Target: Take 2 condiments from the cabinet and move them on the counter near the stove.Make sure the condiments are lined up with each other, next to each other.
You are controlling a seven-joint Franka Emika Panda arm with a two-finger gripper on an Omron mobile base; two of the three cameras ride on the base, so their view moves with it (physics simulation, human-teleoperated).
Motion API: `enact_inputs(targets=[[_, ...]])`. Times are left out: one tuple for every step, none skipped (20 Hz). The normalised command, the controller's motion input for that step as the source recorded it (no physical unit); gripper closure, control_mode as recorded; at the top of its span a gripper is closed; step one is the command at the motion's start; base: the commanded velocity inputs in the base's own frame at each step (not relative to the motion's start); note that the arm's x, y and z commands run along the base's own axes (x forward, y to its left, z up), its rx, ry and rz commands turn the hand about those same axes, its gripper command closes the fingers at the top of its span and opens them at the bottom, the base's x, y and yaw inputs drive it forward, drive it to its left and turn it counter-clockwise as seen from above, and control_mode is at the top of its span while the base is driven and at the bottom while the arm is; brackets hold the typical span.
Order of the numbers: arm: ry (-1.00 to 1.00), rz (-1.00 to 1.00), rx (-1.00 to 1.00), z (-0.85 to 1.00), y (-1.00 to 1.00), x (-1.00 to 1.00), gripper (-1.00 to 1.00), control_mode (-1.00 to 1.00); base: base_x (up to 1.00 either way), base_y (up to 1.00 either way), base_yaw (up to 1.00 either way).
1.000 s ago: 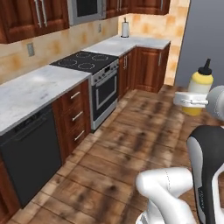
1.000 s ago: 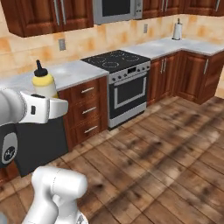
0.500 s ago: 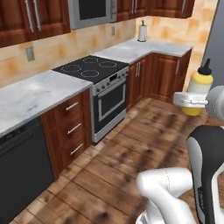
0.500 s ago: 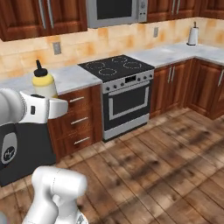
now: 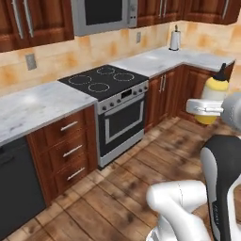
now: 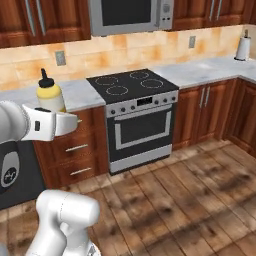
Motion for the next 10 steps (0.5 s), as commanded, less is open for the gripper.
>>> enact_inputs(targets=[[0.0, 0.0, 0.0, 0.0, 0.0, 0.0, 1.0, 1.0, 1.0, -0.88, 0.36], [0.0, 0.0, 0.0, 0.0, 0.0, 0.0, 1.0, 1.0, 1.0, -0.87, 0.37], [0.0, 0.0, 0.0, 0.0, 0.0, 0.0, 1.0, 1.0, 1.0, -0.89, 0.4], [0.0, 0.0, 0.0, 0.0, 0.0, 0.0, 1.0, 1.0, 1.0, -0.88, 0.41], [0.0, 0.0, 0.0, 0.0, 0.0, 0.0, 1.0, 1.0, 1.0, -0.85, 0.43], [0.0, 0.0, 0.0, 0.0, 0.0, 0.0, 1.0, 1.0, 1.0, -0.84, 0.43], [0.0, 0.0, 0.0, 0.0, 0.0, 0.0, 1.0, 1.0, 1.0, -0.83, 0.44], [0.0, 0.0, 0.0, 0.0, 0.0, 0.0, 1.0, 1.0, 1.0, -0.83, 0.44], [0.0, 0.0, 0.0, 0.0, 0.0, 0.0, 1.0, 1.0, 1.0, -0.86, 0.44], [0.0, 0.0, 0.0, 0.0, 0.0, 0.0, 1.0, 1.0, 1.0, -0.85, 0.43]])
